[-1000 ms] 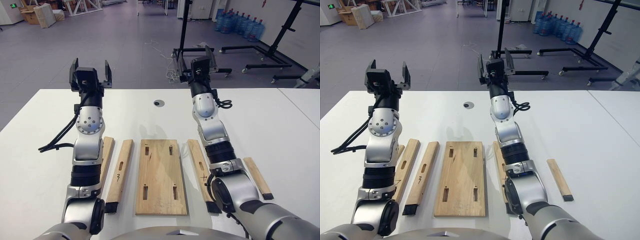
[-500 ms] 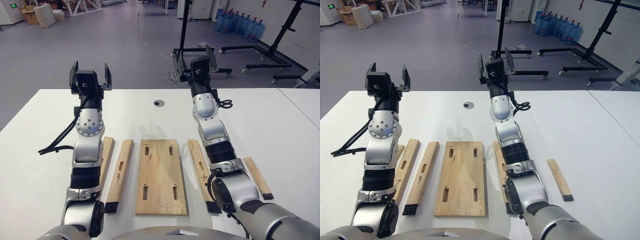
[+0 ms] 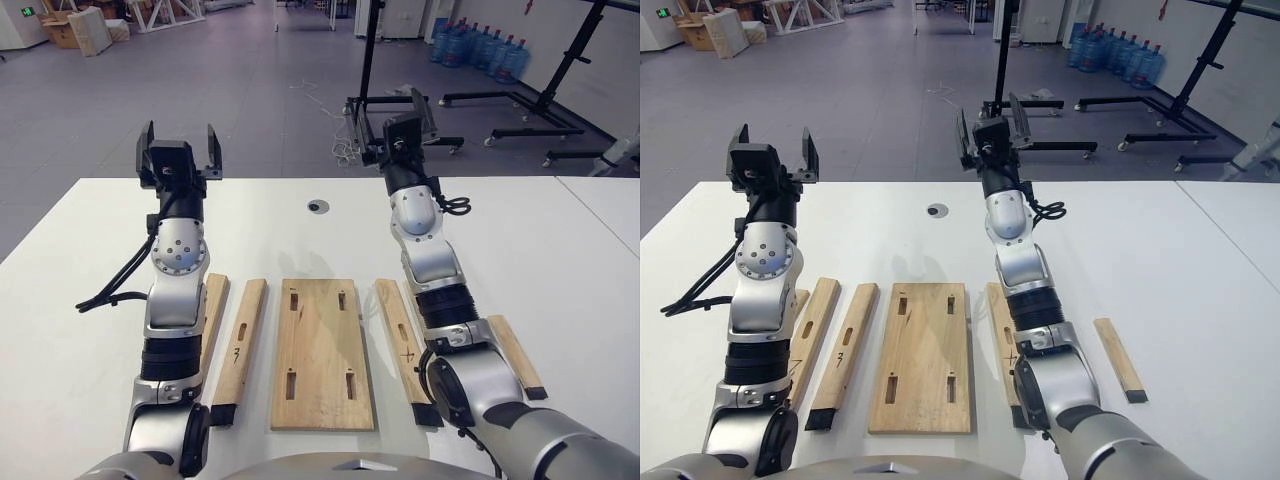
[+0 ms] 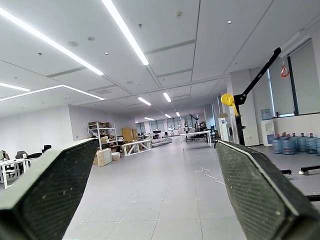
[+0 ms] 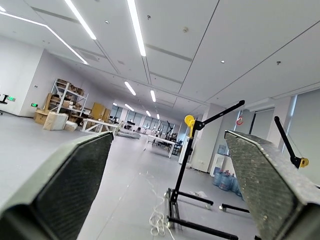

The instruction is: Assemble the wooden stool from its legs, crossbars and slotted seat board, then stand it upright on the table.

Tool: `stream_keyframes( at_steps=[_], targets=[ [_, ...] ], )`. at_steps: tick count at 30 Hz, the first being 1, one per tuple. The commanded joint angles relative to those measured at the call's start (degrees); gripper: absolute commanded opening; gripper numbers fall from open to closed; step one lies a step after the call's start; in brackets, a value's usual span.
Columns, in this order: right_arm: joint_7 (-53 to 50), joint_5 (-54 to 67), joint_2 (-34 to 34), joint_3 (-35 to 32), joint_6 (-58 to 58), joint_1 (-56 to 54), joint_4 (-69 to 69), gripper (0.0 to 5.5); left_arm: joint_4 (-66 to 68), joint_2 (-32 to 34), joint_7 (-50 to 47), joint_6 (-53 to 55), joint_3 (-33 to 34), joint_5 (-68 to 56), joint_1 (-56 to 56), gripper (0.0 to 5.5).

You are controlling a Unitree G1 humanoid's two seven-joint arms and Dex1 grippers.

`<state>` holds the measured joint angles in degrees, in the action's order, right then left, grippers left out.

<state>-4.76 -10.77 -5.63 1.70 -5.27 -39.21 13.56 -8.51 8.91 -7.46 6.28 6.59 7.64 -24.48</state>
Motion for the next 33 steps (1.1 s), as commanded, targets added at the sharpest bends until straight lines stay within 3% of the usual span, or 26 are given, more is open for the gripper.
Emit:
stream_keyframes(
  at_steps=[1, 5, 16, 26, 33],
  targets=[
    [7.61, 7.85, -3.19, -4.38, 9.62, 8.5, -9.58, 4.12, -0.83, -0.66, 0.26, 0.8, -0.4, -0.27, 0.82, 4.27],
    [14.87, 14.54, -8.09, -8.92, 21.02, 20.62, -19.41, 4.12, -3.55, -1.84, 1.03, 1.09, -0.42, -1.65, 3.53, 4.27],
    [29.74, 21.0, -23.58, -21.97, 27.08, 46.63, -26.6, 4.12, -13.57, -4.86, 0.67, 3.5, -0.21, -2.85, 12.95, 4.27],
    [35.11, 24.38, -26.5, -25.72, 34.29, 62.03, -31.86, 4.12, -17.39, -6.93, -0.24, 4.41, -0.89, -1.88, 16.78, 4.27],
    [37.89, 22.12, -29.21, -24.21, 35.32, 70.32, -26.14, 4.12, -18.25, -7.48, -0.62, 4.63, -0.93, -1.6, 17.28, 4.27]
  ],
)
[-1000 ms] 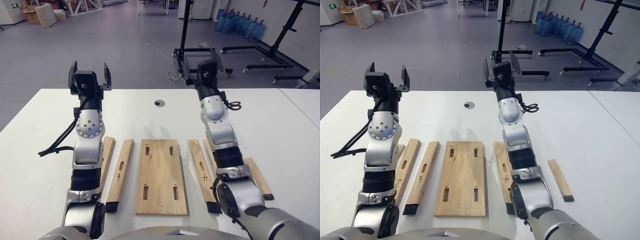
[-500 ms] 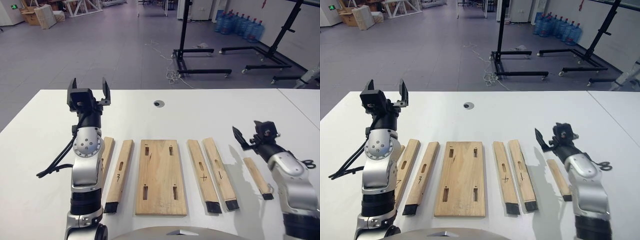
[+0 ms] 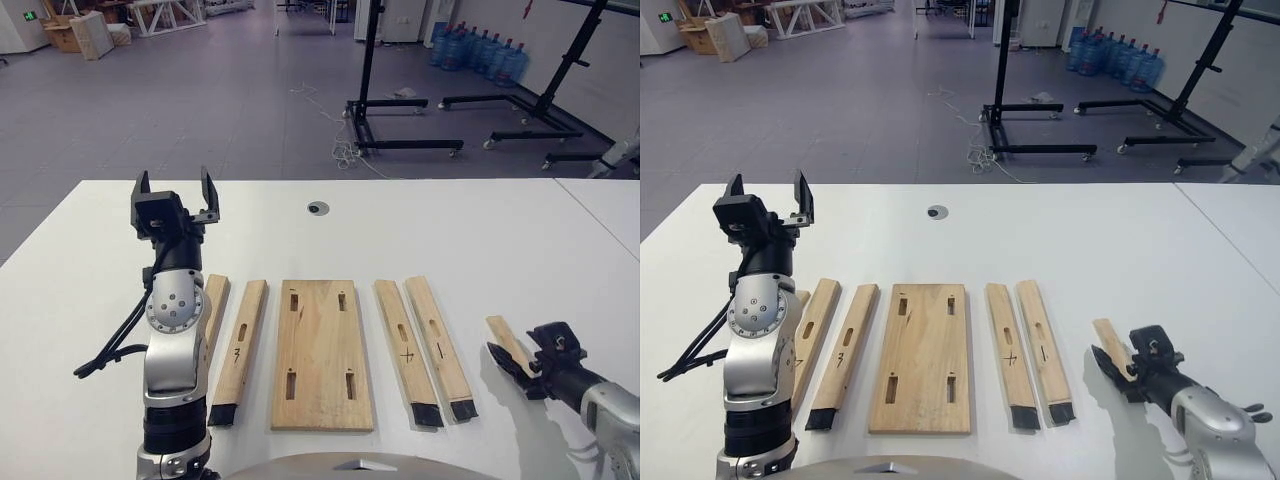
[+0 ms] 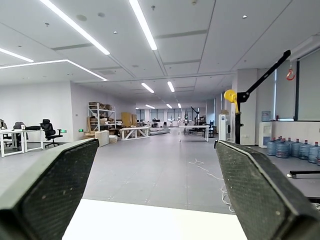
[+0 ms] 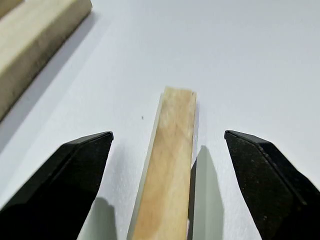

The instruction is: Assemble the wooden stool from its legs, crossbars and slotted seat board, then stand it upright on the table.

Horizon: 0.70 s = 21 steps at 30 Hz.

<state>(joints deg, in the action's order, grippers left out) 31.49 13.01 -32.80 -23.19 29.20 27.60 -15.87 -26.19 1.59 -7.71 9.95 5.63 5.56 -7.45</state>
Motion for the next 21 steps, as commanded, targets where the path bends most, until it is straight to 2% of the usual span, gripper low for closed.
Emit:
stream_keyframes(
  at_steps=[1, 9, 15, 17, 21],
  targets=[
    [2.24, -2.03, -2.69, 0.96, 0.53, 4.5, 4.46, 3.92, -0.55, -0.15, -0.35, 0.99, 0.02, 0.48, 0.2, 4.27],
    [5.43, 2.12, -5.17, 3.1, 8.51, 4.73, 7.2, 2.57, -0.02, 0.04, -0.35, 1.16, 0.03, 0.59, -0.8, 4.27],
    [5.25, 5.23, -5.89, 4.83, 11.95, -0.57, 10.32, 1.53, 0.15, 0.18, -0.5, 1.14, 0.05, 0.97, -1.14, 4.27],
    [5.66, 5.47, -6.27, 5.77, 12.14, -3.01, 11.86, 1.3, -0.08, 0.15, -0.7, 1.12, 0.29, 1.19, -0.93, 4.27],
    [4.29, 4.81, -4.82, 7.9, 8.52, -8.57, 14.68, 1.3, 0.22, 0.3, -0.47, 0.88, 0.84, 1.07, -0.63, 4.27]
  ],
)
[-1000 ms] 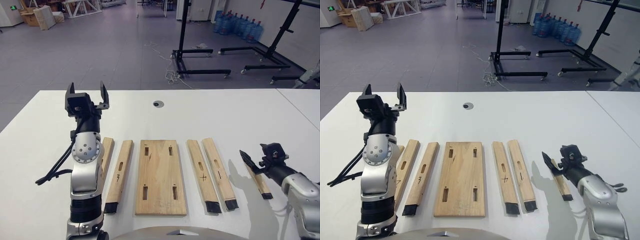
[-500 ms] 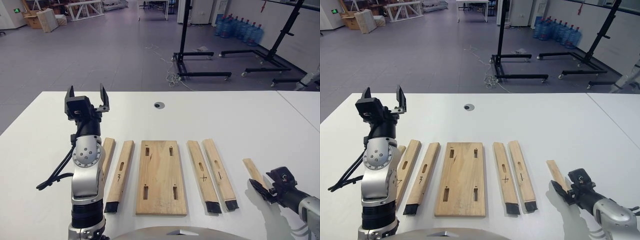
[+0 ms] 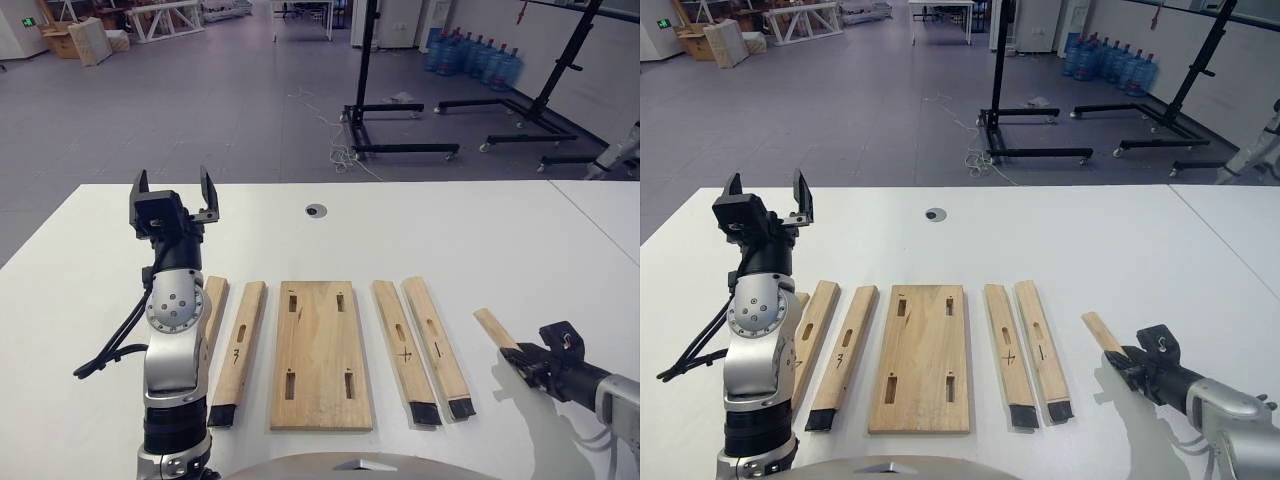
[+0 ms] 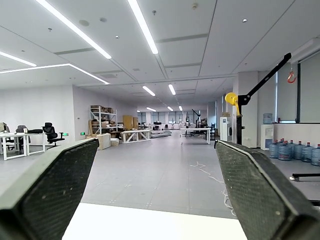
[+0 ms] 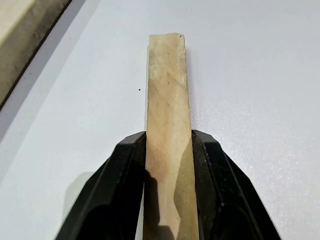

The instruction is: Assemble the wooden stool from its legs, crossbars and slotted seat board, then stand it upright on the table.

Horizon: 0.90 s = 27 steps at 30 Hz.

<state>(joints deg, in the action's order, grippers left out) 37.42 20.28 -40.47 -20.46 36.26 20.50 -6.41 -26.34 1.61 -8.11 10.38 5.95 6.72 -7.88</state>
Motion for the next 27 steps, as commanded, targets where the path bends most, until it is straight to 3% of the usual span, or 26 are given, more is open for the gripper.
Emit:
stream_keyframes(
  at_steps=[1, 8, 15, 21, 27],
  targets=[
    [-2.71, -2.91, 3.98, 5.63, -0.41, -2.33, 4.86, 1.3, 0.63, 0.41, 0.08, 0.46, 0.69, -0.19, -0.49, 4.27],
    [-14.25, -5.43, 12.58, 8.83, -8.7, -21.89, 1.68, 1.29, 4.88, 2.87, 3.15, 0.14, 2.87, -3.37, -5.07, 4.27],
    [-20.42, -6.12, 18.31, 11.2, -11.5, -34.44, -2.53, 1.29, 8.56, 3.49, 5.85, -0.15, 3.37, -7.63, -8.9, 4.27],
    [-18.85, -11.38, 26.05, 23.7, -24.24, -41.83, -3.32, 1.29, 8.34, -1.06, 18.98, 12.94, 5.87, -37.97, -10.81, 4.27],
    [-17.93, -15.57, 31.78, 31.43, -35.31, -43.28, -0.23, 1.29, 8.77, 2.06, 27.15, 29.6, 7.54, -63.58, -12.24, 4.27]
  ],
)
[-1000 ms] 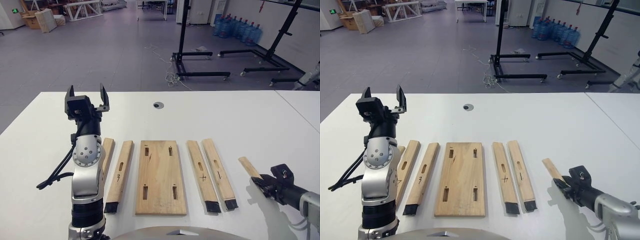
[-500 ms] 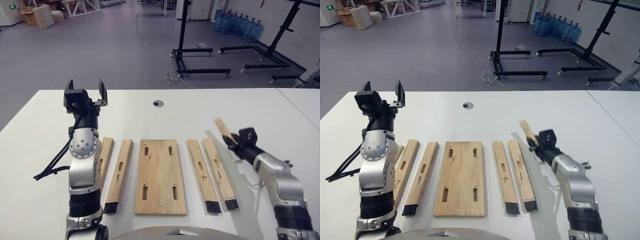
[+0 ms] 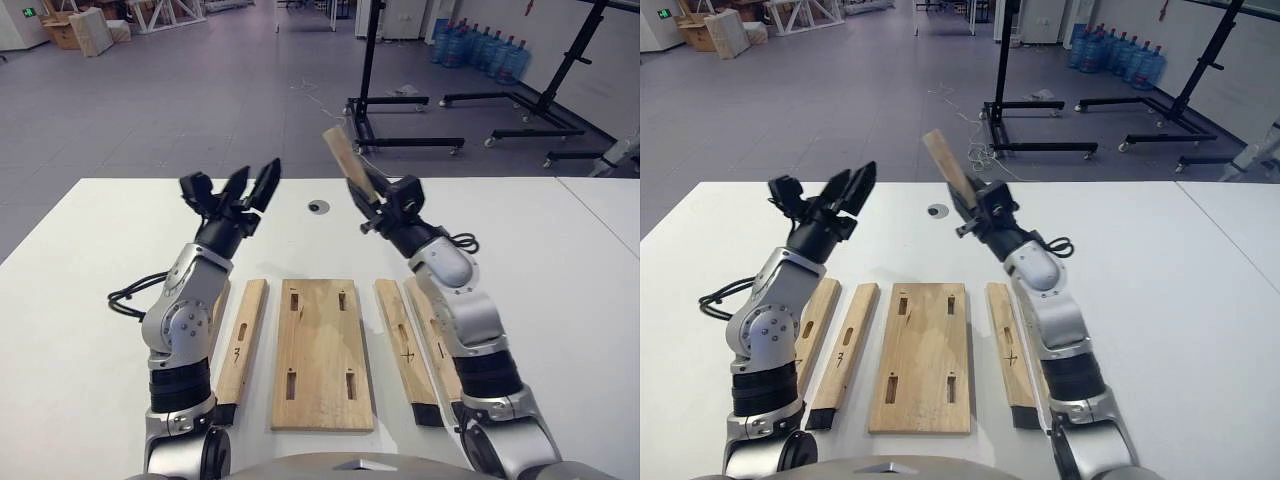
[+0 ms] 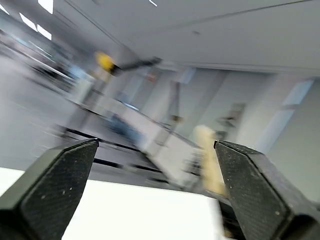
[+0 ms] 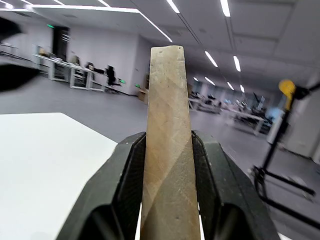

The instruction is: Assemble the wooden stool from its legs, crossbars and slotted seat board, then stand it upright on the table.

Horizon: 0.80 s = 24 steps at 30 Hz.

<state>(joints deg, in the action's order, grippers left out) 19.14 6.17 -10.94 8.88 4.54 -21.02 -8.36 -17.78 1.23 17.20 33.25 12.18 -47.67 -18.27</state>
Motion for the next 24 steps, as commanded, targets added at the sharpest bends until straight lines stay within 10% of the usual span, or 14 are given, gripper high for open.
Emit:
stream_keyframes(
  at_steps=[1, 16, 24],
  targets=[
    [0.5, -1.51, 2.81, 2.4, -4.38, -1.75, 2.23, 1.29, 0.94, 2.92, 1.73, 7.96, 1.67, -11.19, -2.29, 4.27],
    [7.12, -0.81, 5.05, 6.75, -5.21, -1.76, 5.23, 1.29, 7.17, 5.15, 0.22, 11.35, 0.99, -18.3, -5.51, 4.27],
    [10.38, 0.41, 4.44, 6.68, -1.75, -0.92, 4.0, 1.29, 9.22, 5.46, -2.08, 10.58, 0.14, -15.45, -6.65, 2.98]
  ],
)
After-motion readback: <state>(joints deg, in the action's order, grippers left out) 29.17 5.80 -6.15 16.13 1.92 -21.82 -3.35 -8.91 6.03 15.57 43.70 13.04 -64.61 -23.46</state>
